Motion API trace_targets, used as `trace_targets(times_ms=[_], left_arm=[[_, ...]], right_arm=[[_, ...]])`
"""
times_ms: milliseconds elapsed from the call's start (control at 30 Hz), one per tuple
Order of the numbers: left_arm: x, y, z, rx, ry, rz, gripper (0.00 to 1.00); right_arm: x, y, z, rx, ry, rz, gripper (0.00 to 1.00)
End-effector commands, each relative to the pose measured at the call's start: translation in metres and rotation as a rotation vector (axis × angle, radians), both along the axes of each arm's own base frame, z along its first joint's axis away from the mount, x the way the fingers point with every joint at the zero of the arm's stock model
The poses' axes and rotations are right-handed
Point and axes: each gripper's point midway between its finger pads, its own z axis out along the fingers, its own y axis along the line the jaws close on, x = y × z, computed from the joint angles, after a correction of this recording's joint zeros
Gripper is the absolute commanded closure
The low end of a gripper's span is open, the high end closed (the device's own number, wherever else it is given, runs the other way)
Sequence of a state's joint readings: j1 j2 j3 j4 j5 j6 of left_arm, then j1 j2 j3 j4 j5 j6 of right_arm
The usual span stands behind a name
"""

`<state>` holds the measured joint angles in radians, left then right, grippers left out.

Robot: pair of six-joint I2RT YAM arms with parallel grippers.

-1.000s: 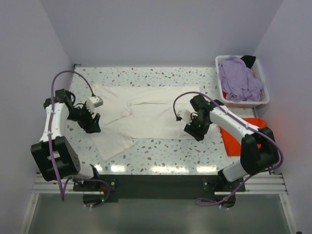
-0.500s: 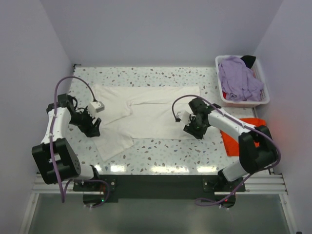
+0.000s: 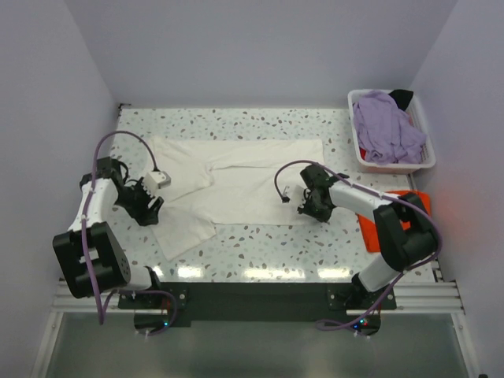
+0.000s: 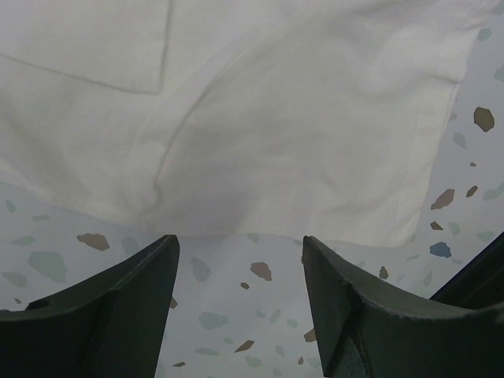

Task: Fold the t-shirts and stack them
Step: Fold the tshirt

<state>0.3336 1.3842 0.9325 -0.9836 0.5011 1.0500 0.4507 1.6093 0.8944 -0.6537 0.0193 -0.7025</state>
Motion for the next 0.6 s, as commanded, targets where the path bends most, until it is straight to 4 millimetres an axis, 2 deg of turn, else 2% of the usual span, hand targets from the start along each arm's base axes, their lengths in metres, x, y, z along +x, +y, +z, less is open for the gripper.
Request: trace_targets(times_ms=[0, 33, 67, 167, 333, 567], left_arm=[[0.009, 0.009, 0.004, 0.07, -0.092, -0.076, 0.32], [0.008, 0.009, 0.003, 0.075, -0.095, -0.103, 0.33], [0.005, 0.009, 0.001, 0.087, -0.1, -0.166, 0.35], [-0.001, 0.013, -0.006, 0.129, -0.111, -0.249, 0.41], [-0.002, 0.015, -0.024, 0.209, -0.121, -0.305, 0.42], [-0.011, -0.002, -0.046, 0.219, -0.107, -0.392, 0.43]], right_arm=[[-0.005, -0.003, -0.024, -0.015, 0.024, 0.02, 0.87], [-0.005, -0.003, -0.023, -0.016, 0.023, 0.018, 0.96], [-0.003, -0.003, -0.022, -0.016, 0.02, 0.018, 1.0], [-0.002, -0.002, -0.018, -0.016, 0.026, 0.012, 1.0], [0.0, 0.003, -0.009, 0.005, 0.033, -0.004, 1.0], [0.005, 0.006, -0.005, 0.001, 0.048, -0.024, 1.0]])
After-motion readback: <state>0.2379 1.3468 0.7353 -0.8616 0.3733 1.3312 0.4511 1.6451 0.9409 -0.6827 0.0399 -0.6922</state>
